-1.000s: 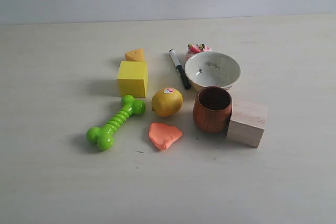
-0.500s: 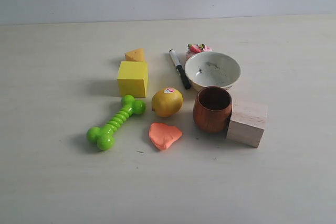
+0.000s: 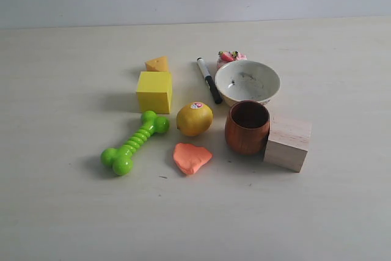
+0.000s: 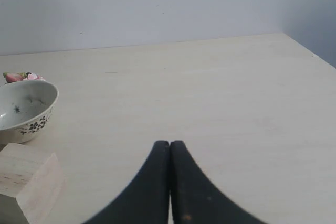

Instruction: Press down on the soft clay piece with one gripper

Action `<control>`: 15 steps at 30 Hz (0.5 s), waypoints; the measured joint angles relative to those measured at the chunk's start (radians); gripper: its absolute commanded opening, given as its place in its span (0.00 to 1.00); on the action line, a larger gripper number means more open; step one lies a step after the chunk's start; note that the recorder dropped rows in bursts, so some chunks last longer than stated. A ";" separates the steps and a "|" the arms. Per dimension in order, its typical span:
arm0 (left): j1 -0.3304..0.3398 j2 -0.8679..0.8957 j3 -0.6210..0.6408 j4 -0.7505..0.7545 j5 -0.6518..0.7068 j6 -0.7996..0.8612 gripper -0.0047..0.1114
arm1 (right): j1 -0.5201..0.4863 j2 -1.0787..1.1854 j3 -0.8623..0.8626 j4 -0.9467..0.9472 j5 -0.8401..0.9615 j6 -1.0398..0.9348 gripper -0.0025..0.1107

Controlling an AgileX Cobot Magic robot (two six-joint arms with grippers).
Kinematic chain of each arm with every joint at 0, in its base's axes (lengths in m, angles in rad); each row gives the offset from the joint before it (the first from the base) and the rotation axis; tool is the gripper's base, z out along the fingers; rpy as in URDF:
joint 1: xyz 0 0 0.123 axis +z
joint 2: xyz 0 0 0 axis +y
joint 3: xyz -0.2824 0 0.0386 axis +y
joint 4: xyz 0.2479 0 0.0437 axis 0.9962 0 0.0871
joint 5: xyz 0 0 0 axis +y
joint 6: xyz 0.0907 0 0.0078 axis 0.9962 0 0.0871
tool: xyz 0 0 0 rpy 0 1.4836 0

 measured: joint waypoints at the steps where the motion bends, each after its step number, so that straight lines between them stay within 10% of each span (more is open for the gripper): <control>1: 0.000 0.000 0.000 0.000 -0.009 0.000 0.04 | 0.000 0.000 0.000 0.000 0.000 0.000 0.02; 15: 0.000 0.000 0.000 -0.002 -0.229 -0.020 0.04 | 0.000 0.000 0.000 0.000 0.000 0.000 0.02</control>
